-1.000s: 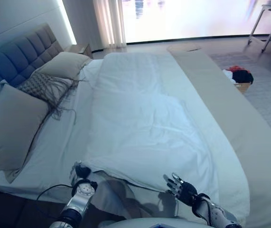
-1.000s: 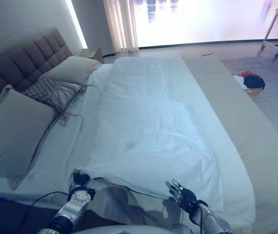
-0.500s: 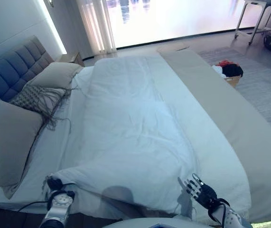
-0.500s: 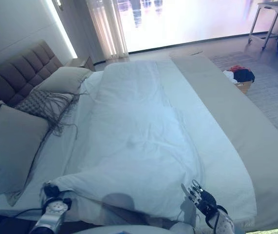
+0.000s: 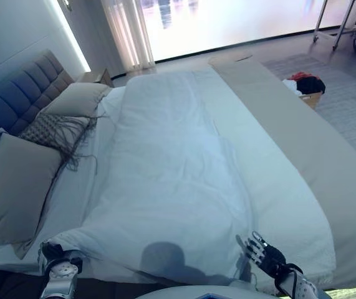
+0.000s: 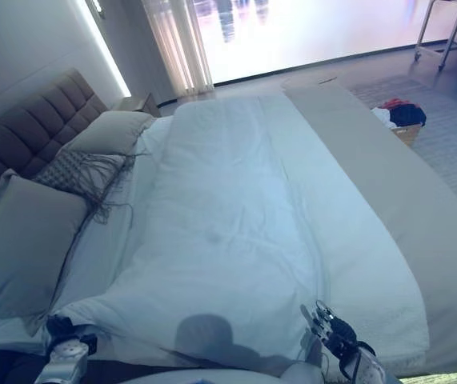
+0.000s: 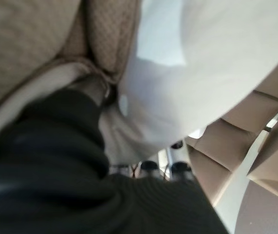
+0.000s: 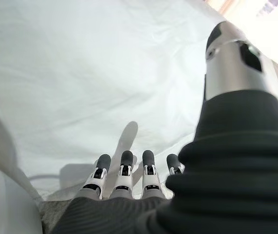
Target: Make the bed neatly
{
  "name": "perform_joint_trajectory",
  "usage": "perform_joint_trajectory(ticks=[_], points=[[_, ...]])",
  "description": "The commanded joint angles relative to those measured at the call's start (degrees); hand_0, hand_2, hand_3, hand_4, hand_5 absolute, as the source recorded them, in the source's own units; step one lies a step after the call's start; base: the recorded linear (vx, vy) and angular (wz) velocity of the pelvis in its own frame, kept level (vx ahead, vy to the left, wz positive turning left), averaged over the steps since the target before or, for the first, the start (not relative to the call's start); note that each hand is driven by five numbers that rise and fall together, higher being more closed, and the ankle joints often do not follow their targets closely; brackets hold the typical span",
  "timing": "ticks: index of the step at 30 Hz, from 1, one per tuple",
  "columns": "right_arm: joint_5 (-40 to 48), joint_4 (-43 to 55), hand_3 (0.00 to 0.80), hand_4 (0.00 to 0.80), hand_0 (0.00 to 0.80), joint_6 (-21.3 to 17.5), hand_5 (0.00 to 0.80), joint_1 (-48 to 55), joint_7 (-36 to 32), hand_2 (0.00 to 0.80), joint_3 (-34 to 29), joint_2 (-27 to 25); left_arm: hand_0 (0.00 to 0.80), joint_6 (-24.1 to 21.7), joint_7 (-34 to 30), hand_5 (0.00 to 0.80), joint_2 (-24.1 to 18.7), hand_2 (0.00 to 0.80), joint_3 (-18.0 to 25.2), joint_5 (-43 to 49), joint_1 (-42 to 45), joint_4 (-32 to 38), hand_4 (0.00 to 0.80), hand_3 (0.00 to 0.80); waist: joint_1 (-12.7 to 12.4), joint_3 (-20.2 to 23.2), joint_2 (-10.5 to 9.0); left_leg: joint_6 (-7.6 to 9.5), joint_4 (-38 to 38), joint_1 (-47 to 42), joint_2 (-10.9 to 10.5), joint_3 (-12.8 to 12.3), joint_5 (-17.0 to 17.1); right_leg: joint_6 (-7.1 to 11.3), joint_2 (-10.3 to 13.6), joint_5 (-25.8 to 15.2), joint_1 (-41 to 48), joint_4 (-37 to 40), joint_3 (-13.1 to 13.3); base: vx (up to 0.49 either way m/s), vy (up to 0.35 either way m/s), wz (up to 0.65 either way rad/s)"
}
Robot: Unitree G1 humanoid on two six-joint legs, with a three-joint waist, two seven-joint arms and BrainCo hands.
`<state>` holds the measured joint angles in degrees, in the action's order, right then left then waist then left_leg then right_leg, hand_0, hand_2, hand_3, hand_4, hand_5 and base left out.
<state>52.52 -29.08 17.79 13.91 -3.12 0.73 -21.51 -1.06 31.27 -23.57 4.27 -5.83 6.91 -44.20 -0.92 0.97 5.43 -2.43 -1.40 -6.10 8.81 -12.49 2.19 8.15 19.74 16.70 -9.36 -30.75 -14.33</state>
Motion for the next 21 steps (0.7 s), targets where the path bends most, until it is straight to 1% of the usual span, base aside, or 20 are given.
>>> perform_joint_trajectory(ticks=[1,5,9,11,13,15,16,17,19,21], points=[[2.36,2.67,0.0,0.0,0.0,-3.13,0.0,0.3,-0.97,0.0,-1.38,4.82,0.8,-5.94,9.83,0.8,-12.78,0.8,18.46,-1.88,-1.34,0.77,0.8,0.8,-3.3,-0.47,-4.64,-3.75,2.56,-1.29,0.35,4.06,-3.12,4.87,1.87,-20.15,11.58,25.29,-4.38,-0.01,-0.062,0.04],[2.59,2.7,0.0,0.0,0.0,-3.85,0.0,0.7,-0.68,0.0,-1.45,5.6,0.8,-8.14,14.86,0.8,-11.53,0.8,20.72,-2.45,0.1,0.24,0.8,0.8,-4.03,-0.67,-5.34,-3.73,2.95,-1.25,0.66,4.27,-3.49,4.96,1.53,-20.16,11.65,25.45,-4.53,-0.016,-0.053,0.01],[2.38,2.27,0.0,0.0,0.0,-3.72,0.0,0.71,-0.82,0.0,-1.64,5.5,0.8,-8.14,17.14,0.8,-11.87,0.8,24.06,-4.35,1.22,-0.48,0.8,0.8,-4.56,-0.78,-5.76,-3.87,3.29,-1.25,1.15,4.47,-3.68,4.74,1.11,-20.02,11.63,25.46,-4.76,-0.004,-0.01,0.0],[2.68,2.41,0.0,0.0,0.0,-3.52,0.0,0.33,-0.47,0.0,-1.35,5.07,0.8,-7.83,16.98,0.8,-13.51,0.8,25.36,-3.59,1.55,-1.59,0.8,0.8,-4.71,-0.78,-5.76,-3.97,3.36,-1.24,1.35,4.62,-3.64,4.69,0.97,-19.93,11.56,25.28,-4.88,0.0,0.0,0.0],[3.14,2.62,0.0,0.0,0.0,-3.44,0.0,-0.16,-0.15,0.0,-0.86,4.46,0.8,-6.47,16.47,0.8,-16.2,0.8,26.23,-3.52,1.45,-2.79,0.8,0.8,-4.77,-0.65,-5.64,-4.05,3.15,-1.4,1.39,4.71,-3.53,4.61,0.82,-19.81,11.68,25.25,-5.07,0.0,0.0,0.0],[3.69,2.95,0.0,0.0,0.0,-3.76,0.0,-0.62,0.2,0.0,-0.09,3.83,0.8,-5.5,16.04,0.8,-19.02,0.8,27.31,-6.95,1.31,-4.48,0.8,0.8,-4.78,-0.41,-5.36,-4.04,2.92,-1.56,1.29,4.76,-3.5,4.64,0.82,-19.76,11.62,25.13,-5.19,0.0,0.0,0.0],[3.76,2.95,0.0,0.0,0.0,-3.9,0.0,-0.75,0.18,0.0,0.17,3.68,0.8,-5.38,16.26,0.8,-19.7,0.8,27.65,-8.33,1.26,-5.16,0.8,0.8,-4.74,-0.35,-5.26,-4.01,2.82,-1.64,1.23,4.77,-3.51,4.65,0.82,-19.74,11.58,25.1,-5.19,0.0,0.0,0.0],[3.73,2.86,0.0,0.0,0.0,-3.9,0.0,-0.93,-0.05,0.0,0.32,3.42,0.8,-5.09,16.53,0.8,-20.99,0.8,28.76,-10.65,1.45,-6.3,0.8,0.8,-4.7,-0.16,-5.07,-3.99,2.7,-1.72,1.14,4.74,-3.52,4.7,0.78,-19.71,11.54,25.08,-5.19,0.0,0.0,0.0],[3.86,2.39,0.0,0.0,0.0,-3.82,0.0,-1.42,-0.26,0.0,0.6,3.07,0.8,-5.61,16.62,0.8,-22.82,0.8,30.66,-12.03,1.86,-9.25,0.8,0.8,-4.59,0.04,-4.84,-3.95,2.63,-1.9,1.04,4.68,-3.57,4.79,0.85,-19.68,11.58,25.04,-5.22,0.0,0.0,0.0],[4.14,2.04,0.0,0.0,0.0,-3.76,0.0,-1.86,0.13,0.0,1.08,2.84,0.8,-6.01,17.05,0.8,-24.17,0.8,31.69,-12.94,2.07,-11.58,0.8,0.8,-4.55,0.27,-4.63,-3.93,2.46,-1.99,0.88,4.66,-3.57,4.82,0.88,-19.66,11.66,25.14,-5.24,-0.001,0.031,-0.05]])
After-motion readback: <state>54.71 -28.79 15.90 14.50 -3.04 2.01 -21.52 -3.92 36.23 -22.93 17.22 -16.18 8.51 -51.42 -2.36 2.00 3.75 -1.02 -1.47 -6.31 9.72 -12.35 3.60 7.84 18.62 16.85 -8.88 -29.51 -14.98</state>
